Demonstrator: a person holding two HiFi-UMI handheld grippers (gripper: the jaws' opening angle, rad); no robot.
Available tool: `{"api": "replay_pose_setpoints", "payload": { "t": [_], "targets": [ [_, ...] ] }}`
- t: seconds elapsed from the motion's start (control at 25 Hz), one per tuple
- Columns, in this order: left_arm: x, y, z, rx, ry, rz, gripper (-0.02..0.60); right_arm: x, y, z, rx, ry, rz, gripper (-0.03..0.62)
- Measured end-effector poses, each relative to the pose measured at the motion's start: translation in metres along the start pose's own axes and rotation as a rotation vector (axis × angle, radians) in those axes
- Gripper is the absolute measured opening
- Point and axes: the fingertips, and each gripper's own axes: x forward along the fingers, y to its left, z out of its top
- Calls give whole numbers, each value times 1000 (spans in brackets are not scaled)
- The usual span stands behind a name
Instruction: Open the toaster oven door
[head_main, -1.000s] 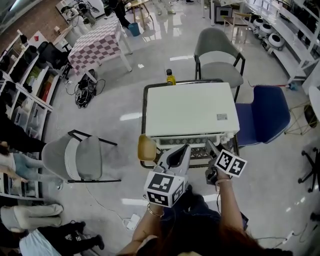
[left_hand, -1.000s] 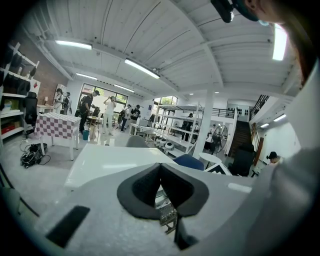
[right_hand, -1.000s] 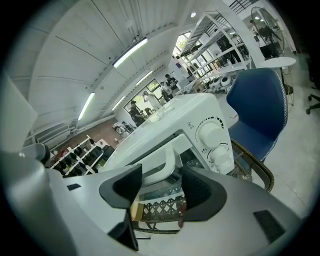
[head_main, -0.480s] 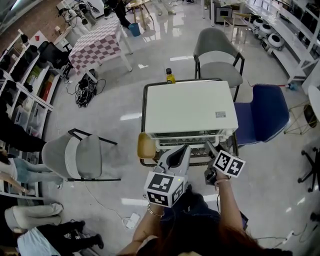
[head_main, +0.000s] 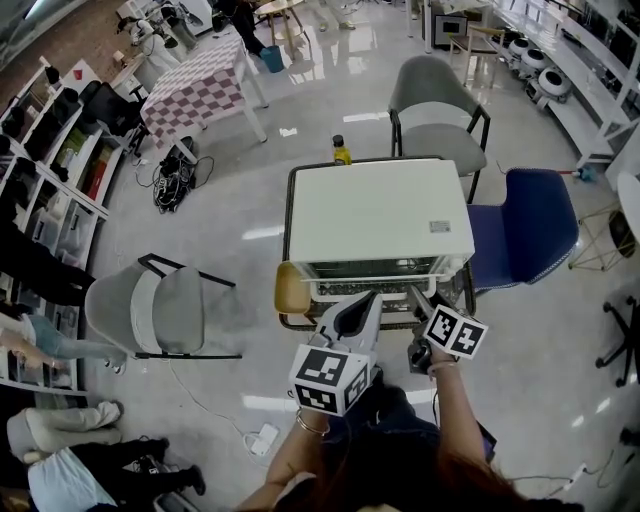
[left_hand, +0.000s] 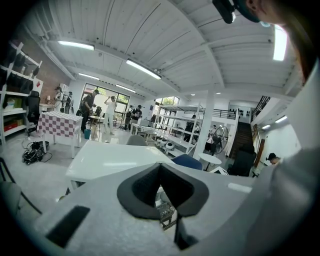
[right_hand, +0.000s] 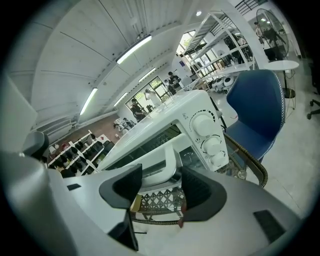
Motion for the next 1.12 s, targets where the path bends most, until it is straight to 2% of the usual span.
{"api": "replay_pose_setpoints", "payload": {
  "t": [1.12],
  "targets": [
    [-25,-25,-11,-11,-4,44,15,-20,-9,-35,-52,72,1,235]
  ]
}}
